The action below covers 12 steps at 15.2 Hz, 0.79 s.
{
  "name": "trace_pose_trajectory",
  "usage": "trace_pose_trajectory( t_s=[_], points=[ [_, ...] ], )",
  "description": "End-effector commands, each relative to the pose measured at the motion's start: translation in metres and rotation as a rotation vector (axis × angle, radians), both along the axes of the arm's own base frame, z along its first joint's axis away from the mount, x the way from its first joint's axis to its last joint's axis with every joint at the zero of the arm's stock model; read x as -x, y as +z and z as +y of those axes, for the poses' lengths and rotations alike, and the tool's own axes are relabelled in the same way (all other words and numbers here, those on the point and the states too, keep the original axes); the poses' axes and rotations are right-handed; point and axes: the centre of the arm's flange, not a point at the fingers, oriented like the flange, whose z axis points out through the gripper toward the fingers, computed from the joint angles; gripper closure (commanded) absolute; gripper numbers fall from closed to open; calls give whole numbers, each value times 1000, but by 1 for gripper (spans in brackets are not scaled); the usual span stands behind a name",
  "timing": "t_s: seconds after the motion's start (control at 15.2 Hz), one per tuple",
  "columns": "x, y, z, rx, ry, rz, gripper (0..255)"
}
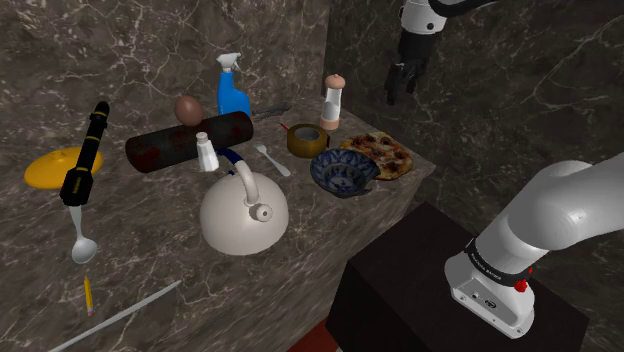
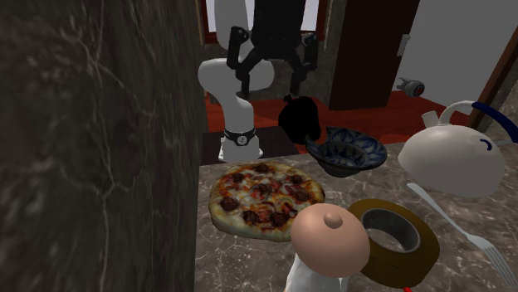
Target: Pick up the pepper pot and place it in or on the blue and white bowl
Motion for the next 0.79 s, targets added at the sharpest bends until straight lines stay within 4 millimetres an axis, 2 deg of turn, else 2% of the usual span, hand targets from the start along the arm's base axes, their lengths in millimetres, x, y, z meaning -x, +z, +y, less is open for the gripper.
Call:
trace_pose_trajectory(
  t_s=[0.0,0.73],
  points=[
    [-23,-2,1,11,-3,-11,0],
    [-160,-13,9,71,-20,-67,0]
  ],
)
